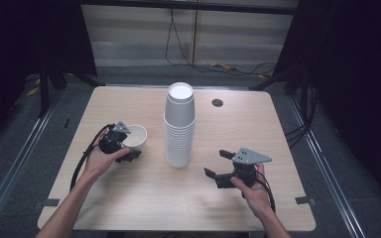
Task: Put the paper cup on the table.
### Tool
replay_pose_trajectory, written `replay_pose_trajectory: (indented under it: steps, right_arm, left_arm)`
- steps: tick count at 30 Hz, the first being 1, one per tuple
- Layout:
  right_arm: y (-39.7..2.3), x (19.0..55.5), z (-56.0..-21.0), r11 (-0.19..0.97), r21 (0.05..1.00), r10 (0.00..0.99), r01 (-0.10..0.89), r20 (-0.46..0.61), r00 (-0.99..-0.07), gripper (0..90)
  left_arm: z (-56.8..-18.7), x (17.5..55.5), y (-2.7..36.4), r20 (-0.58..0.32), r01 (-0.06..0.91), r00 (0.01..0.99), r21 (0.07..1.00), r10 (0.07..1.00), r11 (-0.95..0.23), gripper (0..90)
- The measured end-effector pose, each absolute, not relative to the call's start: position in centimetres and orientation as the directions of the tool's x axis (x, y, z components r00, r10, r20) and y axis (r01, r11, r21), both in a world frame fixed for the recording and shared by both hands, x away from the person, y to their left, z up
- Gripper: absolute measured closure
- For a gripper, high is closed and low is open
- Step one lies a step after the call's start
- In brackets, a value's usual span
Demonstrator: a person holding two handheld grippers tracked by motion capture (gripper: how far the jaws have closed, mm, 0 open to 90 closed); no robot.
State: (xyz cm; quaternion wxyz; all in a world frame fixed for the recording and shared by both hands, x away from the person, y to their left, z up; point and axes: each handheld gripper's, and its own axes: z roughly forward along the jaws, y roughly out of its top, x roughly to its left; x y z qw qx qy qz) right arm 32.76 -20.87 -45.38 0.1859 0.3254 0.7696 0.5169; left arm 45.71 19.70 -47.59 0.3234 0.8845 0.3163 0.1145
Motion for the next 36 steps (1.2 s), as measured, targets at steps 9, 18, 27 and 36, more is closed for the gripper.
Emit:
replay_pose_trajectory:
  steps: [9,18,27,36]
  right_arm:
    - [-20.8,32.7,-45.3,0.257,0.917,0.691,0.305,0.046,-0.721,13.7]
    - [-20.7,32.7,-45.4,0.258,0.916,0.689,0.306,0.048,-0.723,13.6]
    - [-20.7,32.7,-45.3,0.256,0.917,0.694,0.306,0.046,-0.719,13.7]
    - [-20.8,32.7,-45.3,0.251,0.919,0.697,0.304,0.046,-0.716,13.6]
  left_arm:
    - [-48.1,44.9,20.6,0.011,0.491,0.763,0.641,0.646,-0.59,17.1]
    - [-48.2,44.0,21.4,0.009,0.494,0.758,0.646,0.653,-0.582,19.3]
    - [-47.2,42.6,22.2,0.002,0.491,0.739,0.683,0.673,-0.541,19.3]
    - [-47.3,40.6,22.4,0.045,0.445,0.743,0.712,0.668,-0.543,20.0]
